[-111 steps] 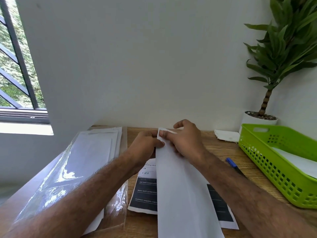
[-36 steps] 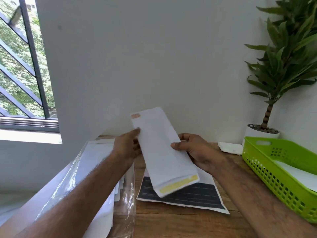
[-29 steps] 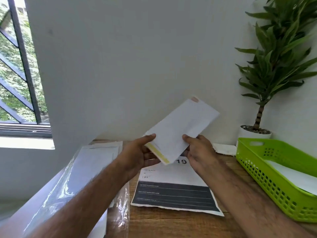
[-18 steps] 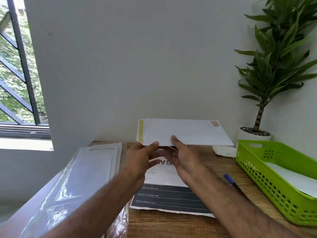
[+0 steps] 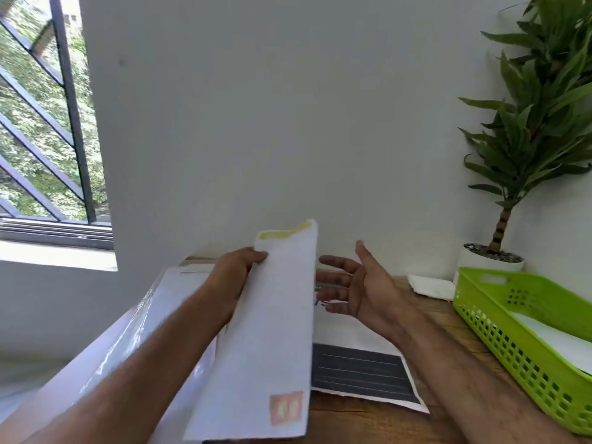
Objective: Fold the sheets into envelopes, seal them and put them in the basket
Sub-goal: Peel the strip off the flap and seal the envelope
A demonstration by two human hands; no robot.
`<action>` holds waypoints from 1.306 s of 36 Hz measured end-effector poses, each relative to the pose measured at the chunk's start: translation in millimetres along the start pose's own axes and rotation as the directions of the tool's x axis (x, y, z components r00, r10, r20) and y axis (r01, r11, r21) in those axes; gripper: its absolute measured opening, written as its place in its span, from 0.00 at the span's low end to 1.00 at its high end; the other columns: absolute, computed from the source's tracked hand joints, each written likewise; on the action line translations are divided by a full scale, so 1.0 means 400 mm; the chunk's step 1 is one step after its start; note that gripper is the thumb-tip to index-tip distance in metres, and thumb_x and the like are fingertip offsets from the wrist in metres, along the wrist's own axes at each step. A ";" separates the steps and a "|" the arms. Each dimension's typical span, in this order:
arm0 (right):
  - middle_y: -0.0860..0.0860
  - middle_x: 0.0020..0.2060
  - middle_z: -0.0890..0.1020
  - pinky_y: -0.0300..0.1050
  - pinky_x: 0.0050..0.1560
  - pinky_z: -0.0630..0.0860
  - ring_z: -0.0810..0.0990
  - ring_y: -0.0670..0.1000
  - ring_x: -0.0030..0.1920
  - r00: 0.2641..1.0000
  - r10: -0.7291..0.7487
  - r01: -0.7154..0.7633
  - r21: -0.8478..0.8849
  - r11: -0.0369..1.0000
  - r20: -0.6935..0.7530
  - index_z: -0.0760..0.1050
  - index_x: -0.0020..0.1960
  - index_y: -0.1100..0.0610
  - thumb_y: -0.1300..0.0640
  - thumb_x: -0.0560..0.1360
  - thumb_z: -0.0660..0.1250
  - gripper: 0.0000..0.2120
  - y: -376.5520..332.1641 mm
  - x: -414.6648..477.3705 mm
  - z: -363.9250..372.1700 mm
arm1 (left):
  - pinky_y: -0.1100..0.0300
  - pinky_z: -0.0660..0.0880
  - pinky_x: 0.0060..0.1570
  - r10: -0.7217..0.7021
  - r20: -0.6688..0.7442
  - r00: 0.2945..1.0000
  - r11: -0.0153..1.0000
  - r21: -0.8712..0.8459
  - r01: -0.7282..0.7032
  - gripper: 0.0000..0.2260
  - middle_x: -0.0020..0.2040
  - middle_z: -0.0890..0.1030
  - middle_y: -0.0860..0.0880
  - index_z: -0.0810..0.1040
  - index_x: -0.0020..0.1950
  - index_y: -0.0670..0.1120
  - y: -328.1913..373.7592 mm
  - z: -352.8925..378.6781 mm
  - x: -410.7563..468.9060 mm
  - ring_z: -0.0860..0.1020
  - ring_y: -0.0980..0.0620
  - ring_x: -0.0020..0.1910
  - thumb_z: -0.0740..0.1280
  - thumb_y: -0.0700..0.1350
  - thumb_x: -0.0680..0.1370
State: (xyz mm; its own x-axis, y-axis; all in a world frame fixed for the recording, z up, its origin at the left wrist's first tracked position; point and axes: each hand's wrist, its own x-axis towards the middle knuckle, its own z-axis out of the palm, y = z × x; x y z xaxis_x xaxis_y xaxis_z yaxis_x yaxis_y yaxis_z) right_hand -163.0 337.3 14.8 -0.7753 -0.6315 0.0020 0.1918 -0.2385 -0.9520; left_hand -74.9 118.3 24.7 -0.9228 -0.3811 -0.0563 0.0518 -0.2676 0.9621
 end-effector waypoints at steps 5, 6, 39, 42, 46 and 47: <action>0.55 0.45 0.85 0.47 0.41 0.79 0.83 0.53 0.39 1.000 0.002 -0.002 -0.130 0.992 -0.003 0.81 0.60 0.56 0.31 0.77 0.57 0.31 0.007 0.000 0.008 | 0.50 0.78 0.46 0.180 -0.022 0.983 0.978 0.112 -0.176 0.07 0.46 0.83 0.34 0.83 0.50 0.35 -0.039 0.049 -0.009 0.81 0.42 0.41 0.68 0.35 0.74; 0.55 0.48 0.86 0.47 0.43 0.79 0.84 0.52 0.43 1.000 -0.028 0.026 -0.186 0.982 -0.005 0.81 0.61 0.55 0.34 0.79 0.59 0.28 0.011 -0.002 0.011 | 0.50 0.77 0.45 0.220 -0.019 0.975 0.966 0.147 -0.215 0.09 0.45 0.84 0.35 0.83 0.49 0.35 -0.046 0.056 -0.009 0.81 0.43 0.40 0.70 0.37 0.72; 0.51 0.39 0.82 0.37 0.30 0.74 0.79 0.48 0.35 0.986 -0.158 0.131 -0.311 0.941 -0.063 0.85 0.51 0.55 0.63 0.79 0.65 0.10 -0.016 -0.036 0.043 | 0.55 0.76 0.41 0.137 0.200 0.970 0.987 0.051 -0.150 0.12 0.41 0.82 0.42 0.84 0.46 0.41 -0.040 0.035 0.001 0.80 0.44 0.39 0.61 0.32 0.77; 0.51 0.39 0.80 0.37 0.30 0.73 0.77 0.49 0.34 0.985 -0.160 0.132 -0.318 0.939 -0.065 0.85 0.51 0.56 0.64 0.79 0.65 0.11 -0.016 -0.037 0.045 | 0.56 0.77 0.40 0.132 0.185 0.974 0.989 0.041 -0.142 0.13 0.41 0.82 0.42 0.84 0.44 0.41 -0.040 0.037 -0.005 0.80 0.45 0.39 0.59 0.34 0.77; 0.51 0.39 0.83 0.38 0.30 0.74 0.79 0.47 0.33 0.983 -0.158 0.122 -0.311 0.942 -0.092 0.85 0.47 0.57 0.67 0.77 0.62 0.13 -0.013 -0.034 0.045 | 0.57 0.77 0.38 0.109 0.127 0.986 0.994 0.005 -0.110 0.14 0.39 0.83 0.42 0.82 0.43 0.38 -0.036 0.048 -0.017 0.80 0.46 0.36 0.57 0.39 0.77; 0.52 0.40 0.83 0.39 0.31 0.75 0.79 0.48 0.34 0.982 -0.157 0.118 -0.315 0.942 -0.101 0.85 0.46 0.58 0.67 0.77 0.61 0.14 -0.012 -0.034 0.047 | 0.57 0.76 0.36 0.093 0.117 0.989 0.996 0.003 -0.094 0.14 0.38 0.82 0.42 0.81 0.43 0.37 -0.034 0.049 -0.019 0.80 0.47 0.34 0.57 0.41 0.77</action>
State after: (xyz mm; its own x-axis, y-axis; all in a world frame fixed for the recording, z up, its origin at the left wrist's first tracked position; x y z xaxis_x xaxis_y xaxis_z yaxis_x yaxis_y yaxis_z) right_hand -142.2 333.0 25.0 -0.8528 -0.5082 0.1203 -0.1003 -0.0666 -0.9927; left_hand -76.0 142.3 17.2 -0.9523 -0.2980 0.0651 0.1371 -0.2275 0.9641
